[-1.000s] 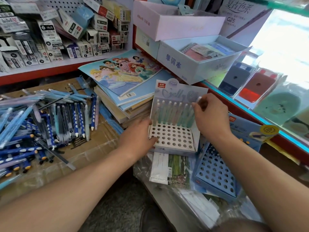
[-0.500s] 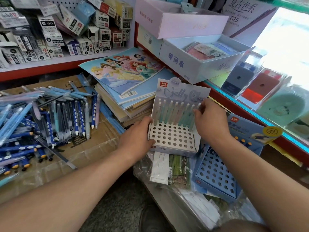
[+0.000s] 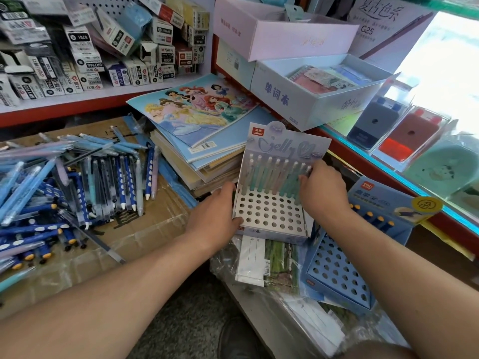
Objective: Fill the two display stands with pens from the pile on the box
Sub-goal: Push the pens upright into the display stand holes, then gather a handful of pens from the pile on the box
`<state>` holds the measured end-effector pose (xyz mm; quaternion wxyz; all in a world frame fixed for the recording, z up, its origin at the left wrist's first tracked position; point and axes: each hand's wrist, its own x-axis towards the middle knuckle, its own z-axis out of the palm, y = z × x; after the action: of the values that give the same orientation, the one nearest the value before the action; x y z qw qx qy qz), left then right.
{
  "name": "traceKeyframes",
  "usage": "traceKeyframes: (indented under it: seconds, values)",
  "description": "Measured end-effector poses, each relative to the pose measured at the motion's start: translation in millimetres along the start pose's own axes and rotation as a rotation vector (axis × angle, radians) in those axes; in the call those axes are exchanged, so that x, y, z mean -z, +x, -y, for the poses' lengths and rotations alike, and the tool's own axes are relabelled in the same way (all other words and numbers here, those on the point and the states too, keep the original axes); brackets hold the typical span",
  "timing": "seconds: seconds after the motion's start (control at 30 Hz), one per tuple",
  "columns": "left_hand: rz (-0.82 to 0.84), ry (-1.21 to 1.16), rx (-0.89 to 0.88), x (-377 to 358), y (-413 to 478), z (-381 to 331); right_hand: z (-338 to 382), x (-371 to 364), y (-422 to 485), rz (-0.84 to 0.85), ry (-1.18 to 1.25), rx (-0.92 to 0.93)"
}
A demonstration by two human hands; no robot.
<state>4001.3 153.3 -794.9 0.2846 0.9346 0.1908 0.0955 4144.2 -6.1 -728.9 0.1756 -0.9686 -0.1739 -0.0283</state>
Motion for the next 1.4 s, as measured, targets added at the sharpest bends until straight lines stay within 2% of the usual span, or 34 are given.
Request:
traceKeyframes:
  seconds: [0.27, 0.4, 0.77, 0.93, 1.03, 1.13, 1.23, 1.33, 1.4]
  values:
    - [0.014, 0.023, 0.005, -0.9, 0.3, 0.1, 1.1, 4.3, 2.9, 0.043, -0.131, 0.009]
    - [0.033, 0.042, -0.007, -0.6, 0.4, -1.3, 6.2, 12.0, -3.5, 0.025, -0.065, -0.044]
    - [0.112, 0.134, -0.060, 4.7, -6.9, -6.0, 11.0, 23.2, -8.6, 0.016, -0.143, 0.044]
    - [0.121, 0.066, -0.038, 9.5, -8.3, -7.8, 10.5, 25.8, -9.9, 0.032, -0.156, 0.033]
    - [0.104, -0.018, -0.030, 20.2, -11.6, -9.0, 24.0, 34.4, -16.0, -0.014, -0.185, 0.038]
    - [0.031, -0.084, 0.002, 43.7, -17.1, -7.8, 45.0, 38.0, -31.4, 0.010, -0.034, 0.170]
    - [-0.066, -0.164, 0.083, 77.8, -28.4, 2.2, 69.3, 27.4, -53.7, 0.189, 0.226, 0.366]
    - [-0.129, -0.231, 0.176, 115.3, -48.1, 20.6, 94.3, 13.3, -71.3, 0.317, 0.273, 0.562]
    - [-0.181, -0.262, 0.252, 140.1, -65.4, 34.9, 110.1, 4.9, -80.3, 0.401, 0.316, 0.626]
